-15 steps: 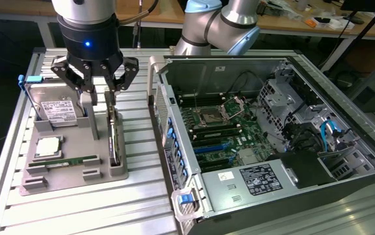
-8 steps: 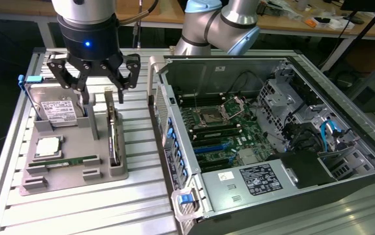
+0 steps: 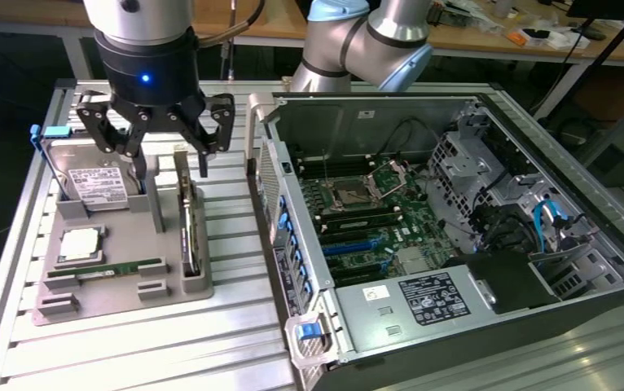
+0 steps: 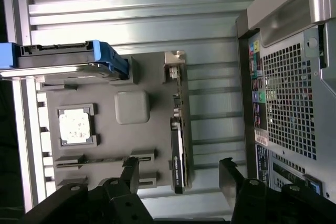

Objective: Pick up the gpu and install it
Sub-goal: 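Pick up the gpu and move the gpu toward the slot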

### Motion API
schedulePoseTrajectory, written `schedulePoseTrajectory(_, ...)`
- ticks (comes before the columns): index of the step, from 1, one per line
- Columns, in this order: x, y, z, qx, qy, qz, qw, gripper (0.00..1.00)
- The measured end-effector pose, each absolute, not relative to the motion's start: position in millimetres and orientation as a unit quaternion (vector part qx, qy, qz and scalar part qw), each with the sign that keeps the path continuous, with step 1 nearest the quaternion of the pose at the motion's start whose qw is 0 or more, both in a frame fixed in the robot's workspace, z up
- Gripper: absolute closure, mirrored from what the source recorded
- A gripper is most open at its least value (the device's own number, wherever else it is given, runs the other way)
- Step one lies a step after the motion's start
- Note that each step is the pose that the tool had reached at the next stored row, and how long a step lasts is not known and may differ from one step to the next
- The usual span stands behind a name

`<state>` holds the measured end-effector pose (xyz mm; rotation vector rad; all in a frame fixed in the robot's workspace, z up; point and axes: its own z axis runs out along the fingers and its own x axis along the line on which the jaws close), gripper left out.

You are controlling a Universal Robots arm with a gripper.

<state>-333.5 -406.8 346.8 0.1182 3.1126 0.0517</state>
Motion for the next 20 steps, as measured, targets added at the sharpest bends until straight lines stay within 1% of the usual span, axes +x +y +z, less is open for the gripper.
schedulePoseTrajectory(3, -333.5, -411.9, 346.4, 0.039, 0.999, 0.015, 0.013, 0.28)
schedulePoseTrajectory(10, -332.8, -412.3, 345.0, 0.055, 0.998, 0.015, 0.014, 0.28)
schedulePoseTrajectory(20, -331.7, -412.2, 344.9, -0.001, 1.000, 0.016, 0.013, 0.28)
